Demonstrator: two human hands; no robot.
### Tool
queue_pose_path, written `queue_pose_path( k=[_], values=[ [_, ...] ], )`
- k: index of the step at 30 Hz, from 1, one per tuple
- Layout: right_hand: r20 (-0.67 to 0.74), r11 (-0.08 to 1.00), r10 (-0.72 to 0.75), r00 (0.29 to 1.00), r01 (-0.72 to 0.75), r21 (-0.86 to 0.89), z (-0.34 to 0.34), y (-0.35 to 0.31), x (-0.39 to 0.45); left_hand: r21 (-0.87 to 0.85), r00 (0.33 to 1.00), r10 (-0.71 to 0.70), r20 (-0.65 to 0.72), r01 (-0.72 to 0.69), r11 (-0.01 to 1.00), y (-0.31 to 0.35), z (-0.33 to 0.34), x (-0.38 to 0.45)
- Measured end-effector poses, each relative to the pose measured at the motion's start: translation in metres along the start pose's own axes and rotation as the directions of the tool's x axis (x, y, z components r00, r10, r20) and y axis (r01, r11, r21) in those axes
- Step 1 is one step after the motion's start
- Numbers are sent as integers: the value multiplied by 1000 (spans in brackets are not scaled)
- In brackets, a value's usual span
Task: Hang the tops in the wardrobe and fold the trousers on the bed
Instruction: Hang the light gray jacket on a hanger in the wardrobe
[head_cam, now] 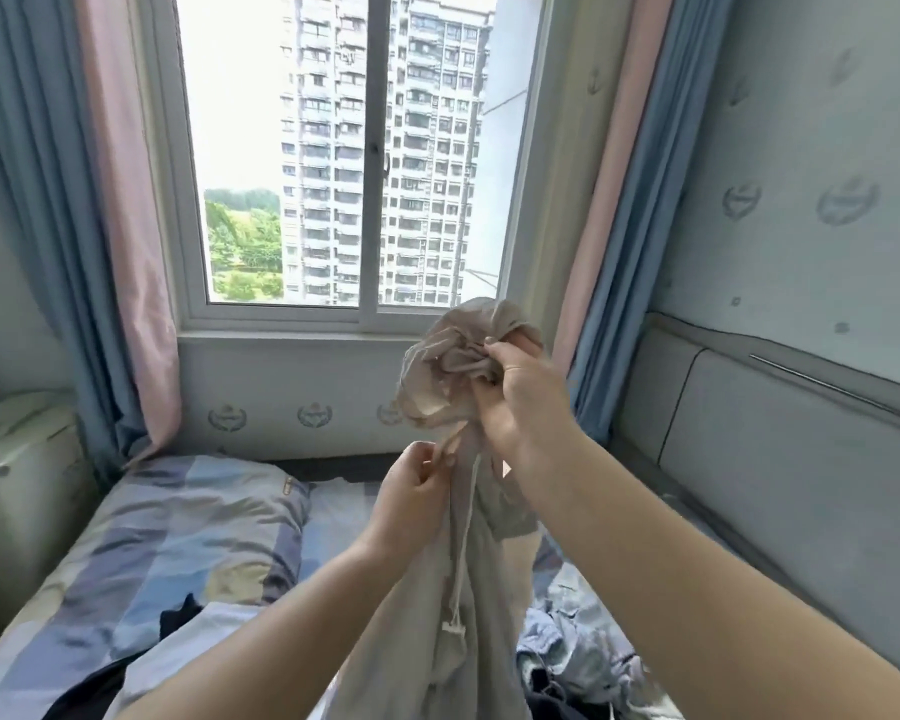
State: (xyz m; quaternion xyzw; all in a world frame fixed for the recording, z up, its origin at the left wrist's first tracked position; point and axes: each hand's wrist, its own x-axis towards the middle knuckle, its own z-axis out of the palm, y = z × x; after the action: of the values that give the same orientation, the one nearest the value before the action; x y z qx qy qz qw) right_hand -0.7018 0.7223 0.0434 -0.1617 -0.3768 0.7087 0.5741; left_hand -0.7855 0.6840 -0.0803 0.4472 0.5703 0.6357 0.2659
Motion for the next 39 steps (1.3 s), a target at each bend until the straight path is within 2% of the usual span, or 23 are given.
queue_pose_path(
  k=[6, 7, 9, 11, 12, 15, 19, 21, 24, 25, 28, 30, 35, 39],
  values=[
    [-144, 962, -66, 987, 25, -271, -32, -17, -22, -258, 978, 27, 206, 28, 966, 25, 1, -17],
    [-154, 948, -82, 985, 29, -318, -40, -21, -28, -242, 962, 41, 271, 27, 970, 27, 2, -19],
    [-154, 916, -104, 983, 34, -400, -57, -28, -40, -86, 923, 62, 380, -32, 996, 30, 6, -23],
    [-158, 863, -122, 980, 25, -505, -77, -39, -56, 76, 889, 59, 454, -105, 992, 32, 14, -30],
    [-160, 828, -125, 979, 14, -561, -87, -45, -65, 98, 874, 60, 482, -123, 988, 34, 19, -33],
    [-194, 676, -174, 965, -26, -737, -115, -65, -95, -25, 802, 61, 594, -58, 998, 42, 36, -45],
    [-294, 372, -226, 929, -197, -907, -149, -105, -152, -226, 650, -12, 760, 282, 932, 65, 68, -70],
    [-319, 262, -215, 923, -260, -929, -162, -125, -190, -265, 589, -16, 808, 387, 883, 79, 88, -85],
    [-357, 238, -223, 907, -305, -922, -175, -149, -246, -305, 539, 4, 842, 470, 828, 97, 117, -111],
    [-358, 199, -255, 898, -314, -928, -179, -158, -267, -308, 519, 14, 855, 485, 819, 104, 129, -124],
    [-343, -17, -295, 892, -363, -931, -186, -175, -319, -320, 462, 56, 885, 517, 794, 122, 159, -159],
    [-372, -125, -340, 864, -433, -892, -195, -190, -367, -325, 395, 105, 912, 544, 774, 138, 182, -197],
    [-457, -115, -436, 776, -551, -826, -213, -224, -478, -333, 257, 219, 941, 597, 730, 177, 228, -291],
    [-415, 14, -497, 762, -471, -882, -211, -245, -547, -307, 129, 293, 947, 621, 721, 205, 253, -367]
  ],
)
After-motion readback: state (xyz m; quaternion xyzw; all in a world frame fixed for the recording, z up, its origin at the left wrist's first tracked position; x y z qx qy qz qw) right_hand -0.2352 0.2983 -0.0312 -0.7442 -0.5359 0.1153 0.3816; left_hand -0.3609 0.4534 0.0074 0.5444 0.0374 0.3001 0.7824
